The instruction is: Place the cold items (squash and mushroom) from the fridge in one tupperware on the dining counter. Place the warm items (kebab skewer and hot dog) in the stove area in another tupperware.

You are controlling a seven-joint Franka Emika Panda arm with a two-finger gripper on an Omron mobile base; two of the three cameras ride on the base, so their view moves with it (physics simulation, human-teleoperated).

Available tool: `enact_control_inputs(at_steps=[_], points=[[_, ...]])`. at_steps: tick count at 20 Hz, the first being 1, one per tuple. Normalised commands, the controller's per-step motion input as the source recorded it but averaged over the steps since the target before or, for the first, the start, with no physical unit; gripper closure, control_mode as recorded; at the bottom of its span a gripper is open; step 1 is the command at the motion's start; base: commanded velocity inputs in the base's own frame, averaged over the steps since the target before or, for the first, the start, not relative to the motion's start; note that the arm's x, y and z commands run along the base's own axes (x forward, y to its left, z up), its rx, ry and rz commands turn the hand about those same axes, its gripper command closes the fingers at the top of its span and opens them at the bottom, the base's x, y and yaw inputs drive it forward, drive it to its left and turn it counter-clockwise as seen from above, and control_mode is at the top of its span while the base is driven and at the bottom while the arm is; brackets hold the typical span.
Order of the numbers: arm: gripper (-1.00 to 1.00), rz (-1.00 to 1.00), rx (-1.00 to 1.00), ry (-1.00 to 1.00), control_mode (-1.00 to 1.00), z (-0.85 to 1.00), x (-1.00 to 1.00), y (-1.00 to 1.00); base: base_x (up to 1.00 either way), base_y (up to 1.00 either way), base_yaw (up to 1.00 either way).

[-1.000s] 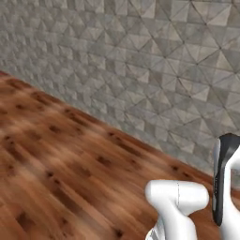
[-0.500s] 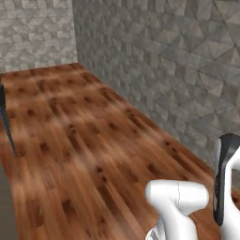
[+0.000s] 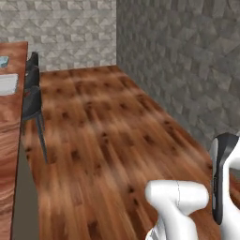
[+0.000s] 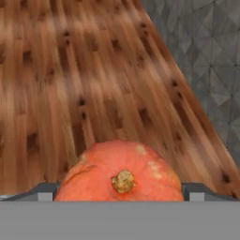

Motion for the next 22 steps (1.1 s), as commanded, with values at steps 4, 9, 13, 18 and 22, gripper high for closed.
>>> enact_control_inputs(at_steps=[4, 9, 13, 18, 22], points=[[1.00, 0.00, 0.00, 0.00, 1.00, 0.00, 0.00, 0.00, 1.00, -0.06, 0.18], [1.00, 0.00, 0.00, 0.00, 1.00, 0.00, 0.00, 0.00, 1.00, -0.05, 0.11], [1.00, 0.00, 0.00, 0.00, 1.00, 0.00, 0.00, 0.00, 1.00, -0.26, 0.20], [1.00, 0.00, 0.00, 0.00, 1.00, 0.00, 0.00, 0.00, 1.00, -0.36, 0.20], [1.00, 0.00, 0.00, 0.00, 1.00, 0.00, 0.00, 0.00, 1.00, -0.44, 0.19]])
